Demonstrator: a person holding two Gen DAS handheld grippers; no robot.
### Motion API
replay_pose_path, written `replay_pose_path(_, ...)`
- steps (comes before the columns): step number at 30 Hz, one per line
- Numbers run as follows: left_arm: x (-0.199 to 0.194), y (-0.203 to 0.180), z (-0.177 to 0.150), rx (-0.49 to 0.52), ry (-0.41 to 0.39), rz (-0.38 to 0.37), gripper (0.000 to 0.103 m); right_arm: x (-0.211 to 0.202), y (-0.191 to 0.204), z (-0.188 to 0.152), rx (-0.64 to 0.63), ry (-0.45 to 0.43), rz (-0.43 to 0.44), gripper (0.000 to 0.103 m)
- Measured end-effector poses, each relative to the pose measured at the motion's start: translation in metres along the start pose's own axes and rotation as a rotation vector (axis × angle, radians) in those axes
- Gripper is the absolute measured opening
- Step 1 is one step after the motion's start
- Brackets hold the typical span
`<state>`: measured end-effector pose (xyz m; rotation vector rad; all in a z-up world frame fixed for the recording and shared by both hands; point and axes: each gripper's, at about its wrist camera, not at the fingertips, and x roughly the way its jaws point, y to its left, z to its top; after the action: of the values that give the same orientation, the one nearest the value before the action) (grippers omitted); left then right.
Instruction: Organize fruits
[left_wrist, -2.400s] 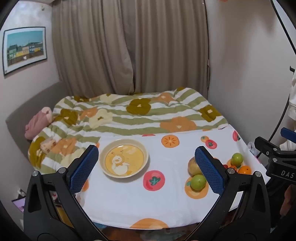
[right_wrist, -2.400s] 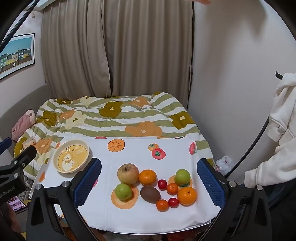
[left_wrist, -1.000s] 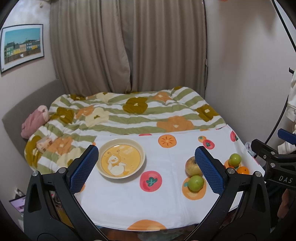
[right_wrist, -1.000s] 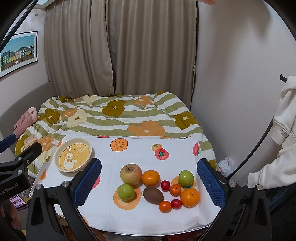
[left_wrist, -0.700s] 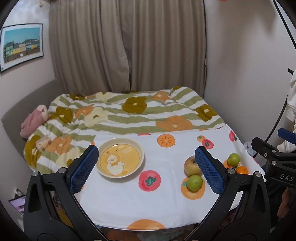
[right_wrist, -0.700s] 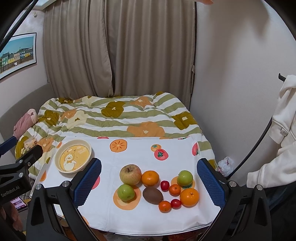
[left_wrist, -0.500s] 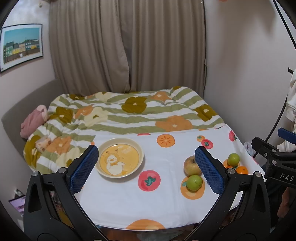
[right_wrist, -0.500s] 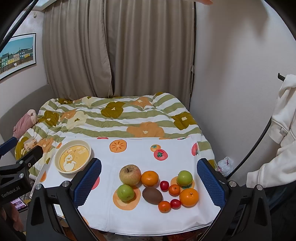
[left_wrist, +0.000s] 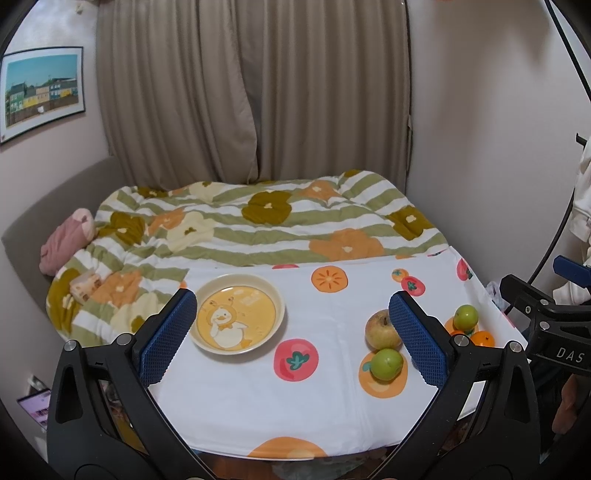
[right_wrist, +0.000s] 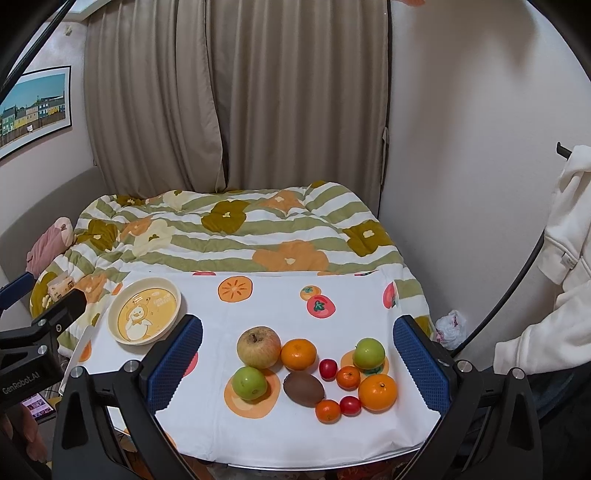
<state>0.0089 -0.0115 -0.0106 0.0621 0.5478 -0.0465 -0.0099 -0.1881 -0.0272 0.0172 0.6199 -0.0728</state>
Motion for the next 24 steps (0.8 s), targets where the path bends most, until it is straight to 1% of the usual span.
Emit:
replay_pose_path(15, 0.0001, 0.0, -0.0006, 0.003, 0.003, -0.001, 0.103, 0.0008, -0.0005, -0.0015, 0.0, 0.004, 0.001, 0.103)
replay_pose_path(21, 0.0016, -0.0034, -0.0066, 0.0, 0.015, -0.019, 0.103, 0.0014, -0.0003, -0.0019, 0.0, 0.007, 0.002, 0.103)
replay_pose_path(24, 0.0014, -0.0037, -0.0071, 0.005, 0.015, -0.008, 0.103, 0.001, -0.0004, -0.0016, 0.0, 0.002, -0.002, 0.103)
